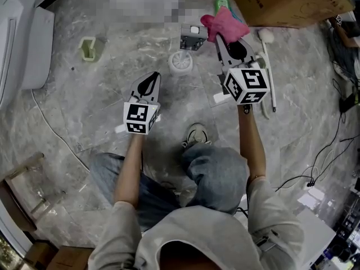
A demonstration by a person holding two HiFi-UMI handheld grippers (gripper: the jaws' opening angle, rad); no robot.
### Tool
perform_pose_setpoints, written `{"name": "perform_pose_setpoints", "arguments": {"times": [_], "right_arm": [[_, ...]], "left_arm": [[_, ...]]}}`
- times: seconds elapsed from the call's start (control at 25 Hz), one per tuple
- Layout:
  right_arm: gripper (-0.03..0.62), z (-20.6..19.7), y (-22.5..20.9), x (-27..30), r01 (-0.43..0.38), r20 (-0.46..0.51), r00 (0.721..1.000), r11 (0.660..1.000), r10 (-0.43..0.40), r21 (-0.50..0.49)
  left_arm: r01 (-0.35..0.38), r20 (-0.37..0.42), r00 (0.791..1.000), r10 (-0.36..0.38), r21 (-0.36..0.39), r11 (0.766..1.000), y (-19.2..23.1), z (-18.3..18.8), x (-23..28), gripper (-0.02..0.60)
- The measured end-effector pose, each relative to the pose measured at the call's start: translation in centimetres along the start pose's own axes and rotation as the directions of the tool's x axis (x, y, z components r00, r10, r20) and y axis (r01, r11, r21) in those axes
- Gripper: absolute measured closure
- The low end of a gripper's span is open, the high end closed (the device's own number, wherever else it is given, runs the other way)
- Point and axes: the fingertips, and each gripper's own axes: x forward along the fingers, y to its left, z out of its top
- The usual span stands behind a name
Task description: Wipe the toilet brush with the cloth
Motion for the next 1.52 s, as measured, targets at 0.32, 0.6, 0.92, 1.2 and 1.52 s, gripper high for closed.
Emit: {"name": "perform_pose_setpoints", "arguments": {"times": [0.32, 0.6, 0.92, 1.2, 1.52], "right_arm": [[0.499, -4.9, 1.8, 0.3, -0.018, -0.099, 0.995, 1.000, 0.017, -0.003], [0.499, -10.7, 2.7, 0.8, -0.032, -0.220, 0.975, 0.999, 0.033, 0.007], [0.499, -15.2, 4.0, 2.0, -0.066, -0.299, 0.951, 0.997, 0.078, 0.048], [0.499, -17.7, 5.6, 3.1, -0.096, -0.336, 0.935, 0.993, 0.114, 0.070], [0.499, -22.8, 6.2, 3.3, -0.112, -0.437, 0.889, 0.991, 0.133, 0.075]], "left_arm": [[0.003, 0.017, 1.000, -0.003, -0.011, 1.000, -0.4, 0.7, 0.1, 0.554], [0.005, 0.019, 1.000, -0.005, -0.001, 1.000, -0.6, 0.8, 0.0, 0.554], [0.002, 0.017, 1.000, -0.002, 0.005, 1.000, -0.6, 0.9, -0.3, 0.554], [-0.017, 0.008, 1.000, 0.017, 0.007, 1.000, 0.0, 0.8, -0.8, 0.554], [-0.028, 0.001, 1.000, 0.028, 0.005, 1.000, 0.4, 0.6, -1.2, 0.554]]}}
